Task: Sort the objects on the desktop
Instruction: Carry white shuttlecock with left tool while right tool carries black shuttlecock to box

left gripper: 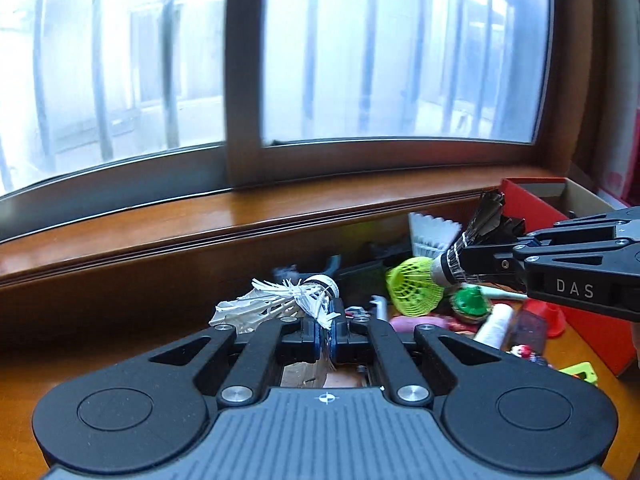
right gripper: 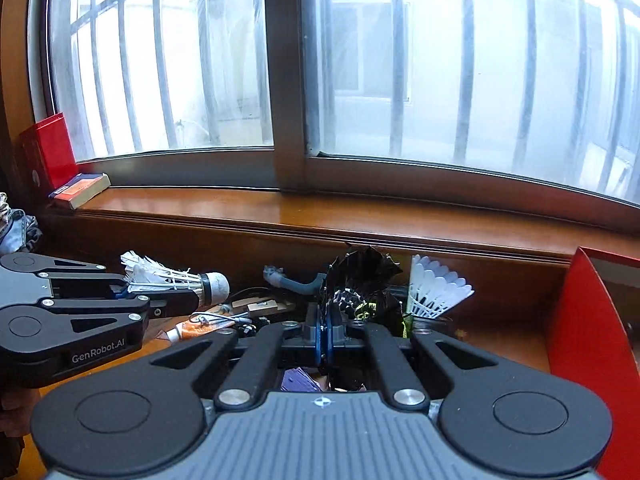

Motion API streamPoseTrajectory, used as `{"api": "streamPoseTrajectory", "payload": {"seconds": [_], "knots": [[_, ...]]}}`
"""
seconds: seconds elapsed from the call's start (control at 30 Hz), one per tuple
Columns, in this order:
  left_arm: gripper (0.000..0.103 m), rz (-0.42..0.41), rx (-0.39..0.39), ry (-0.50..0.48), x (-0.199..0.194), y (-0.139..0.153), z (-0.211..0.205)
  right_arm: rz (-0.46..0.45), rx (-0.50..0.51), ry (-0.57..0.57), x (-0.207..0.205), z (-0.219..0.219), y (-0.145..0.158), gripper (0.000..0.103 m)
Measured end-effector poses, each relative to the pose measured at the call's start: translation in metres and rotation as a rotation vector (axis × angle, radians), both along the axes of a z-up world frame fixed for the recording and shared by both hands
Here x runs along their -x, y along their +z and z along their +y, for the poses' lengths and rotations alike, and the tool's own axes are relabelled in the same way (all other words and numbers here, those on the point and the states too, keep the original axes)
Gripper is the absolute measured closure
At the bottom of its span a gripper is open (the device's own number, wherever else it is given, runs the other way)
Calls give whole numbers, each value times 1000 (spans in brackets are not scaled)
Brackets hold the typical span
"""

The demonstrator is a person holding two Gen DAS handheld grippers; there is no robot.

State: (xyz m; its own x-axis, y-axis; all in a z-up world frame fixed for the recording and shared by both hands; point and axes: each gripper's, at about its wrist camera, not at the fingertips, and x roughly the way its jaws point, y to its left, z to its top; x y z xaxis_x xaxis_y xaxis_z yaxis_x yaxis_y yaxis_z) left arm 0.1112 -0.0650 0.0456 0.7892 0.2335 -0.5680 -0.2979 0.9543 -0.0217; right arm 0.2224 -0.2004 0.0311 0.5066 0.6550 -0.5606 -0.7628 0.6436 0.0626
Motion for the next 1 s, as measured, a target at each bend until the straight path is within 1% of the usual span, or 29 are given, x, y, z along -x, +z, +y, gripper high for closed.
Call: {"api": "streamPoseTrajectory", "payload": {"seconds": [0.23,0.47,1.0], "knots": [[96,-14,-8,-68,-10,8,-31,-9,-24,-60,8,-41,7,100],[96,-31,-25,-148,-33,15,-66,-25,-47,-131,8,-87,14,100],[96,-69,-59,-356,-104,28,-163,-45,-93,-335,-27,-202,24,100]]}}
